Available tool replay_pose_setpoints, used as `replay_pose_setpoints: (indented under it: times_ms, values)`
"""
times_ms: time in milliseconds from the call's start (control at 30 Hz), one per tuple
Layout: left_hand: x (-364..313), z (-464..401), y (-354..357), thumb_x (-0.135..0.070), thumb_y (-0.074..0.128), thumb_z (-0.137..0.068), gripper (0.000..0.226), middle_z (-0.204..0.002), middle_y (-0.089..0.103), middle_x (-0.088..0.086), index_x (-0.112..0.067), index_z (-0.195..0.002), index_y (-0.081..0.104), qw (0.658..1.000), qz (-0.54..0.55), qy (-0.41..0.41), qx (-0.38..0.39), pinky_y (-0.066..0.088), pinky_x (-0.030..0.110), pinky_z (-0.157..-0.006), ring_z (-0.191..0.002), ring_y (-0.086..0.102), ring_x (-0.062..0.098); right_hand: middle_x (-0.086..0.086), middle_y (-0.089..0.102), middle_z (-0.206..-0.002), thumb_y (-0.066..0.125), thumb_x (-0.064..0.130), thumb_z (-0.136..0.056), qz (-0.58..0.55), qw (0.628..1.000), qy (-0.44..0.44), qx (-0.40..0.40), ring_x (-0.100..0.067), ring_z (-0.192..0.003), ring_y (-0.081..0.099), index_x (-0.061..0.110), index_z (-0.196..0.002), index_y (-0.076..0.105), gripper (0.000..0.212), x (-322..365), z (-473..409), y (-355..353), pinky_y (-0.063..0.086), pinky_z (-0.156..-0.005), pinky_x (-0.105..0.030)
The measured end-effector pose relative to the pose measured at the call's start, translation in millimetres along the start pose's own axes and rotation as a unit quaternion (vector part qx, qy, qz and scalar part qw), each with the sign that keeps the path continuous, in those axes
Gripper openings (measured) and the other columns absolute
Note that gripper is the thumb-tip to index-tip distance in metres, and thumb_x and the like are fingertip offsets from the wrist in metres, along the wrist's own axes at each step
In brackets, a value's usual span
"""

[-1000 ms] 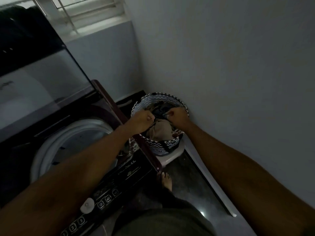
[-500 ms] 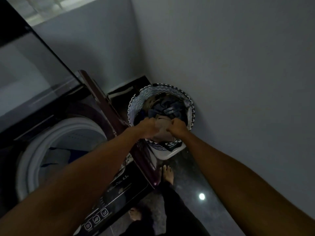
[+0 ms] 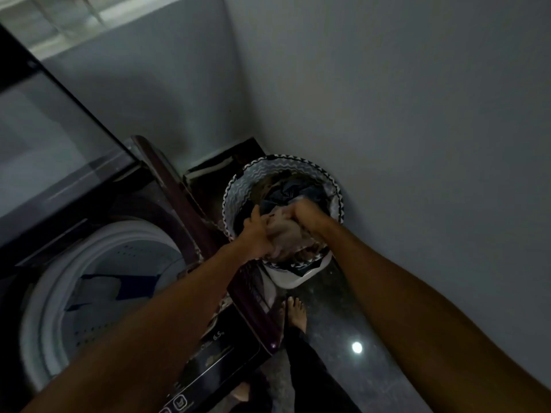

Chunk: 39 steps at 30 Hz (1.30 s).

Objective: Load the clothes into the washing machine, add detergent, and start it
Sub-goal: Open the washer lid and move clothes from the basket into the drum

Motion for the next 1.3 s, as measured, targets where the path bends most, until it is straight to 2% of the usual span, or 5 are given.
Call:
replay_pose_setpoints:
  times_ms: [267,500,900,1133,1300]
  values:
    - [-32.2,11.0,-42.2,-0.023,0.053,-0.070,0.019,-0.085,0.062,0.005,-0.013,-0.086,0.058,0.953,0.193,0.119,-0.200,0.053,0.041,-0.071,-0.080,0.060,0.024,-0.003,0.047,-0.053,0.051,0.015,-0.077,-0.119,0.989,-0.089,-0.012,-0.020,-0.052,0.043,0.019,-0.048,0.043,0.031,55.5,26.6,-9.1,0.036,-0.056,-0.030]
    - [-63.8,48.1,-93.7,-0.009,0.054,-0.075,0.023,-0.068,0.052,0.003,-0.021,-0.058,0.045,0.930,0.132,0.122,-0.320,0.036,0.028,-0.057,-0.066,0.051,0.023,-0.016,0.058,-0.126,0.066,0.021,-0.080,0.179,0.961,-0.209,0.014,-0.031,-0.113,0.057,0.009,-0.129,0.052,0.052,47.3,17.5,-9.5,0.050,-0.092,-0.045]
    - [-75.0,114.0,-155.5,-0.018,0.066,-0.080,0.022,-0.074,0.052,0.010,-0.013,-0.072,0.047,0.912,0.051,0.258,-0.315,0.035,0.034,-0.056,-0.070,0.050,0.025,-0.003,0.051,-0.090,0.040,0.003,-0.102,0.130,0.954,-0.263,0.056,-0.011,-0.077,0.047,-0.001,-0.110,0.058,0.020,94.0,74.4,42.9,0.040,-0.059,-0.003]
    - [-1.9,156.8,-187.0,-0.016,0.064,-0.081,0.036,-0.104,0.051,0.008,-0.021,-0.116,0.058,0.878,-0.026,0.211,-0.429,0.048,0.036,-0.071,-0.085,0.054,0.027,-0.026,0.062,-0.089,0.052,0.010,-0.094,0.009,0.959,-0.275,0.068,-0.029,-0.079,0.059,-0.008,-0.097,0.062,0.020,128.4,90.3,97.4,0.052,-0.076,-0.048]
    - [63.9,192.1,-204.6,-0.018,0.063,-0.083,0.043,-0.113,0.057,0.006,-0.027,-0.125,0.058,0.860,-0.010,0.184,-0.476,0.051,0.033,-0.083,-0.100,0.057,0.023,-0.006,0.068,-0.093,0.051,0.012,-0.096,-0.028,0.953,-0.268,0.140,-0.022,-0.084,0.064,0.009,-0.102,0.067,0.017,136.1,112.2,168.1,0.052,-0.069,-0.030]
Point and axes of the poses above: each hand's wrist, its own z-axis away from the middle knuckle, its own y-axis out of the palm, x = y × z, the point moved 5 cm from there along -z, towards the middle knuckle
